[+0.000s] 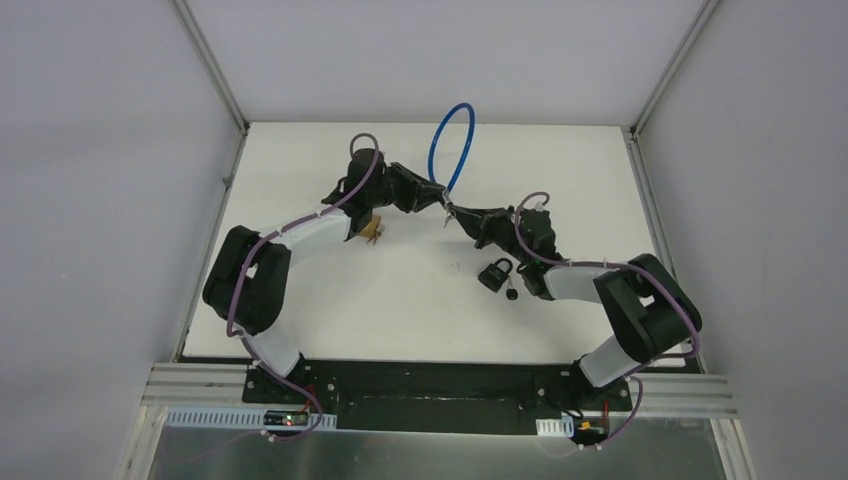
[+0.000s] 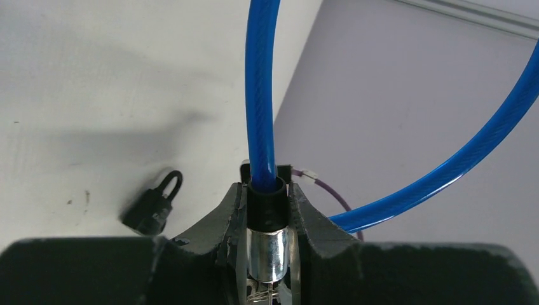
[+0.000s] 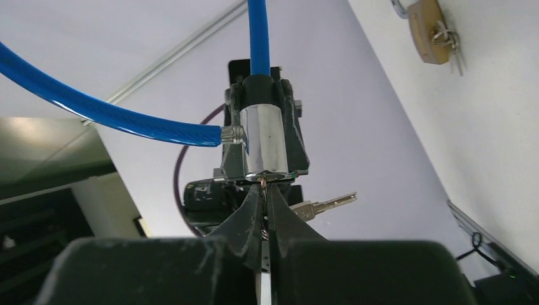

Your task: Unlock with the key

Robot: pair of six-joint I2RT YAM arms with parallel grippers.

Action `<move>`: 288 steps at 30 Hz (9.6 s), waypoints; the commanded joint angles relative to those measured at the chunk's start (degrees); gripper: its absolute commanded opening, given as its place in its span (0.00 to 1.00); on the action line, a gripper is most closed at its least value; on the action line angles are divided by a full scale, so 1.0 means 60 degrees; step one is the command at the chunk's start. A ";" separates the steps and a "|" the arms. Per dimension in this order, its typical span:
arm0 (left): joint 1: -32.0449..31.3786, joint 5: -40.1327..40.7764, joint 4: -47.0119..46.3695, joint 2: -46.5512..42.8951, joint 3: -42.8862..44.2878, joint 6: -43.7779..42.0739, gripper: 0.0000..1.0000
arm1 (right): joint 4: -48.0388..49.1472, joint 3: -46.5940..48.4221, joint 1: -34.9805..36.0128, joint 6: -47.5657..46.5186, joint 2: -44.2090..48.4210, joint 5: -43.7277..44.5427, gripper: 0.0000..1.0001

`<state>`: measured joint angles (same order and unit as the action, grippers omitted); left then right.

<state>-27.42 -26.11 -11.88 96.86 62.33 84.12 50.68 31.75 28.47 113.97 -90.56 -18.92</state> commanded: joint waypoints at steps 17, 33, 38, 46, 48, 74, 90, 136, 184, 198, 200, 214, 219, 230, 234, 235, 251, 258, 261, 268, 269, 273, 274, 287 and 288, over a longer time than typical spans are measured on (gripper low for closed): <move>-0.0208 -0.0381 -0.3914 -0.1236 0.0052 0.1375 0.00 | -0.1780 -0.0782 -0.0549 -0.0377 0.3016 0.2026 0.46; -0.0191 -0.1056 -0.2455 -0.1831 0.0456 -0.0159 0.00 | -0.9708 0.4122 -0.0094 -1.2397 0.5339 0.1882 0.75; -0.0198 -0.1205 -0.2317 -0.1930 0.0380 -0.0234 0.00 | -0.9809 0.5217 0.0463 -1.3219 0.4285 0.1827 0.75; -0.0205 -0.1534 -0.2743 -0.1974 0.0095 -0.0073 0.00 | -0.9096 0.5844 0.0737 -1.4276 0.3319 0.2158 0.71; -0.0205 -0.1537 -0.2600 -0.2005 0.0050 -0.0159 0.00 | -0.9072 0.6107 0.0734 -1.4301 0.3081 0.2312 0.70; -0.0071 0.1325 0.5663 -0.2320 0.0556 -0.6250 0.00 | -0.9293 0.5679 0.0615 -1.5395 0.3542 0.2337 0.00; 0.0307 0.4946 1.0205 -0.1434 0.2699 -0.9583 0.00 | -1.1433 0.5107 -0.1566 -1.5130 0.1592 0.1096 0.00; -0.0106 0.3815 0.9273 0.2695 0.6700 -0.9967 0.97 | -1.5801 0.5490 -0.2638 -1.4076 0.1059 0.4009 0.63; -0.0074 0.1234 0.7005 -0.2155 0.0797 -0.8366 0.88 | -1.4945 0.3229 0.0396 -1.2884 -0.0670 0.4338 0.39; -0.0074 0.0444 0.6709 -0.1861 0.0894 -0.8270 0.84 | -1.5039 0.2843 0.0022 -1.3205 0.0230 0.4003 0.17; -0.0074 0.0355 0.6705 -0.1777 0.0934 -0.8125 0.83 | -1.5224 0.2812 0.0016 -1.3039 0.0674 0.4268 0.17; -0.0207 -0.1428 0.5931 -0.0674 0.1629 -0.7331 0.96 | -1.5036 0.2579 0.0776 -1.2692 0.3048 0.3837 0.18; -0.0353 -0.2838 0.4592 -0.0062 0.1654 -0.6681 0.94 | -1.4317 0.3110 0.1399 -1.2751 0.2988 0.3294 0.19; -0.0769 -0.4020 0.2237 0.1442 0.1605 -0.4919 0.68 | -1.2949 0.4247 0.1942 -1.2574 0.1896 0.2129 0.18; -0.0777 -0.3876 0.2068 0.1516 0.1322 -0.4740 0.59 | -1.2589 0.4363 0.1946 -1.2357 0.1736 0.2074 0.18; -0.0777 -0.3901 0.2055 0.1537 0.1262 -0.4722 0.56 | -1.2465 0.4362 0.1944 -1.2299 0.1704 0.2057 0.18; -0.0791 -0.3927 0.2009 0.1104 0.0737 -0.4375 0.16 | -1.2450 0.4971 0.1935 -1.2169 0.0969 0.2067 0.17; -0.0779 -0.4046 0.1437 0.0728 0.0943 -0.4324 0.00 | -1.2033 0.4732 0.1913 -1.2198 0.1379 0.1932 0.31; -0.0737 -0.4279 0.1082 0.0532 0.1213 -0.4420 0.00 | -1.1282 0.4225 0.1797 -1.2037 0.2098 0.1830 0.54; -0.0630 -0.5065 -0.0342 -0.0139 0.1826 -0.3642 0.00 | -0.8597 0.2951 0.1254 -1.1010 0.4137 0.0533 0.73; -0.0630 -0.5142 -0.0658 -0.0247 0.1893 -0.3428 0.00 | -0.8064 0.2756 0.1236 -1.0827 0.4421 0.0518 0.74; -0.0630 -0.5582 -0.2778 -0.0467 0.2043 -0.1998 0.00 | -0.5928 0.1882 0.1111 -0.9854 0.5454 0.0662 0.73; -0.0630 -0.5687 -0.3462 -0.0469 0.2096 -0.1503 0.00 | -0.5374 0.1697 0.1074 -0.9648 0.5693 0.0773 0.71; -0.0630 -0.6011 -0.7033 -0.0453 0.2371 0.1093 0.00 | -0.3011 0.1286 0.1056 -0.8691 0.6644 0.1330 0.48; -0.0630 -0.6006 -0.6998 -0.0442 0.2371 0.1050 0.00 | -0.3011 0.1326 0.1052 -0.8697 0.6611 0.1294 0.45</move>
<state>-31.79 -60.82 -47.27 96.33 74.06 88.09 27.53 38.11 35.05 60.42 -51.79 -11.94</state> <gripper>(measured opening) 0.010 0.487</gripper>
